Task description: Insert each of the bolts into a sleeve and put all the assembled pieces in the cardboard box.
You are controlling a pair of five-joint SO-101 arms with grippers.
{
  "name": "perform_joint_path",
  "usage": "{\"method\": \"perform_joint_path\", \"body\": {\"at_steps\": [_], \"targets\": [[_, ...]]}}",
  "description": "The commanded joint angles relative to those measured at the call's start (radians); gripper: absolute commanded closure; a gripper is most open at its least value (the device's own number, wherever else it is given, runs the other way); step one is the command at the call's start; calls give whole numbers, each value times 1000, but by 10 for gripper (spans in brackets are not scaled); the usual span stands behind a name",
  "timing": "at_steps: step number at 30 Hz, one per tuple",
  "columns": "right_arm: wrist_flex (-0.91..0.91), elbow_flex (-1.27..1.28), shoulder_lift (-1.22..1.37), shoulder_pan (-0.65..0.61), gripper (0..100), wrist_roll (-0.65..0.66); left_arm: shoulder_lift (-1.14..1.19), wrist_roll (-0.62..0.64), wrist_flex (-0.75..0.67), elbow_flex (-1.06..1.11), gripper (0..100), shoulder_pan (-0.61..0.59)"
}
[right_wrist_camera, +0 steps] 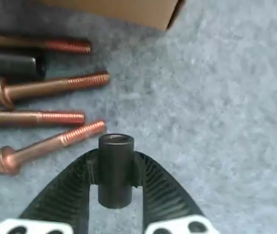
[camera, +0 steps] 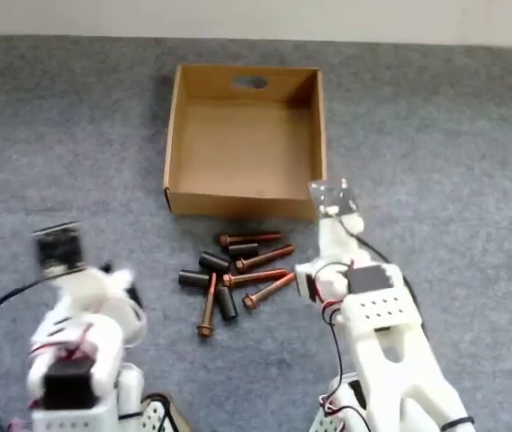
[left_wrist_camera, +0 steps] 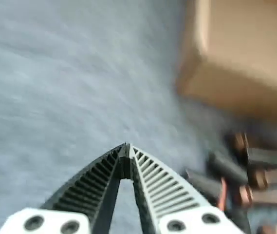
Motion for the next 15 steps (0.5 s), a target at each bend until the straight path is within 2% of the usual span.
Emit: {"method": "perform_joint_path", "body": {"at_steps": [1,3,8,11,15], "targets": [[-67,16,-15,-8,993,-38,1,-8,68,-143,992,-136],[-91,44,-8,-8,993,-51,1,-66,68,-153,992,-163],[-134,102,-15,-8,993,-51,4,-336,40,-176,992,-163],[-137,107,-15,-8,993,-51,65,-384,34,-248,992,-163],[-137,107,-15,-8,993,-51,288,-387,41,-424,992,-166]]}}
